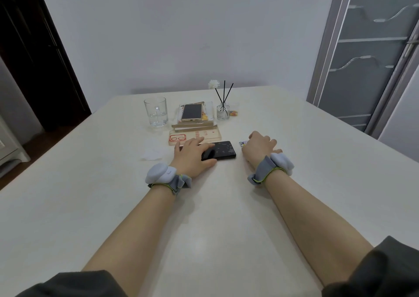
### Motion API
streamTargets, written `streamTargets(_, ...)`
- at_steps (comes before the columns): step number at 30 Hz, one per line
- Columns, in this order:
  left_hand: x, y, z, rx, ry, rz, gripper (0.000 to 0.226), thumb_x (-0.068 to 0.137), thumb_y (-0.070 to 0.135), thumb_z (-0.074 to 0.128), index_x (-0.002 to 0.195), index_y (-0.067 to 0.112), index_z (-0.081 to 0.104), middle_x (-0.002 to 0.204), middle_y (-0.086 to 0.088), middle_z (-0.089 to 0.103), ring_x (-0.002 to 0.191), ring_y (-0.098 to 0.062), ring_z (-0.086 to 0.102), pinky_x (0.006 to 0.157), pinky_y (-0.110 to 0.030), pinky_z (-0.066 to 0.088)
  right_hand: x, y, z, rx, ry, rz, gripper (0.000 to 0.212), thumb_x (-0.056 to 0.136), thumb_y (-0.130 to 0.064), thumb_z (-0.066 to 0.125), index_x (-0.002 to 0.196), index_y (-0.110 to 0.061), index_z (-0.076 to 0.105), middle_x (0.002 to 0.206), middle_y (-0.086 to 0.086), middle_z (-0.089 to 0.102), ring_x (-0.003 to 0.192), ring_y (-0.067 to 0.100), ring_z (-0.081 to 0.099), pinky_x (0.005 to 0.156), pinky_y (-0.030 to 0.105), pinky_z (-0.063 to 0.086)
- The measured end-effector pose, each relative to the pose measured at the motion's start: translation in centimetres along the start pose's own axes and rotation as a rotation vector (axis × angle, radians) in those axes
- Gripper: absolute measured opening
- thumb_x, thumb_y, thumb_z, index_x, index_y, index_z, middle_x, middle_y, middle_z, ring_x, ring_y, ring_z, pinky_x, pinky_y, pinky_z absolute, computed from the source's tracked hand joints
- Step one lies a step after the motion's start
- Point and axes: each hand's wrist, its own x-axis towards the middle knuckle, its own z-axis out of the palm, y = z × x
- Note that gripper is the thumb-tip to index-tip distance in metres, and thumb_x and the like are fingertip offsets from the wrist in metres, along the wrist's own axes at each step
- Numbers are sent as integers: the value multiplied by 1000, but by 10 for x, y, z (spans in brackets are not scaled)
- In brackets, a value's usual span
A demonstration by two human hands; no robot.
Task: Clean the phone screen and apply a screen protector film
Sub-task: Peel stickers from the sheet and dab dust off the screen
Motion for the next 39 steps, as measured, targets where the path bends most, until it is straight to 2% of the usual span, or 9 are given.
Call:
streamTargets(6, -1, 18, 12, -3, 83, -1, 47, 93, 50, 46, 138, 39, 42, 155, 6, 25, 146, -17, 12, 117, -52, -3, -2, 8, -2, 215, 172, -139, 51, 83, -2, 57, 130, -21, 49, 129, 12, 46, 109, 34, 53, 77, 35, 43)
streamTargets(8, 0, 17, 14, 20, 117, 12, 45, 93, 50, 44, 137, 39, 44, 154, 8, 28, 146, -16, 13, 117, -52, -3, 1, 10, -6, 312, 201, -186, 53, 82, 3, 54, 131, -18, 50, 124, 14, 53, 109, 34, 55, 81, 36, 46)
streamTargets(11, 0, 11, 15, 10, 154, -10, 42, 94, 48, 44, 134, 38, 48, 150, 9, 34, 143, -14, 20, 118, -51, -1, 4, 11, -10, 572, 246, -132, 48, 80, 6, 51, 123, -15, 57, 109, 15, 66, 101, 33, 62, 84, 43, 53)
streamTargets(16, -5, 7, 15, -12, 179, -37, 41, 93, 49, 44, 132, 37, 49, 147, 8, 38, 141, -16, 22, 115, -51, 1, 4, 11, -8, 948, 165, -32, 49, 76, -3, 69, 122, -16, 57, 86, 5, 64, 77, 22, 63, 71, 27, 49)
streamTargets(23, -8, 1, 7, -10, 238, -204, 49, 85, 62, 48, 124, 33, 55, 149, 6, 35, 140, -20, 22, 112, -46, 17, 7, 4, 5, 879, 69, -52, 18, 88, -15, 59, 105, -10, 64, 91, 8, 65, 73, 23, 59, 48, 24, 48)
streamTargets(27, -8, -2, 3, -97, 257, -256, 48, 84, 60, 51, 117, 26, 59, 146, 4, 37, 135, -24, 30, 102, -40, 36, 8, 2, 9, 796, 54, -104, 18, 91, -13, 54, 107, -7, 59, 94, 8, 61, 76, 24, 59, 64, 36, 52)
streamTargets(29, -7, -3, 3, -170, 289, -285, 41, 89, 52, 50, 115, 22, 61, 143, 2, 39, 131, -26, 33, 97, -39, 41, 8, 3, 10, 790, 56, -101, 18, 90, -11, 54, 107, -7, 58, 94, 6, 59, 79, 25, 60, 60, 31, 48)
streamTargets(35, -8, -3, 3, -228, 258, -221, 33, 92, 38, 49, 120, 24, 59, 145, -3, 34, 135, -27, 26, 105, -41, 34, 10, 11, 6, 895, 85, -35, 11, 86, -12, 58, 96, -17, 56, 97, 10, 65, 70, 21, 59, 50, 24, 41)
streamTargets(39, -11, 7, 6, -185, 152, -151, 37, 91, 48, 49, 126, 38, 54, 153, 7, 20, 142, -21, 9, 108, -50, 25, 10, 12, 5, 937, 88, 6, 20, 92, -8, 52, 111, -14, 53, 100, 7, 59, 68, 23, 63, 38, 22, 49)
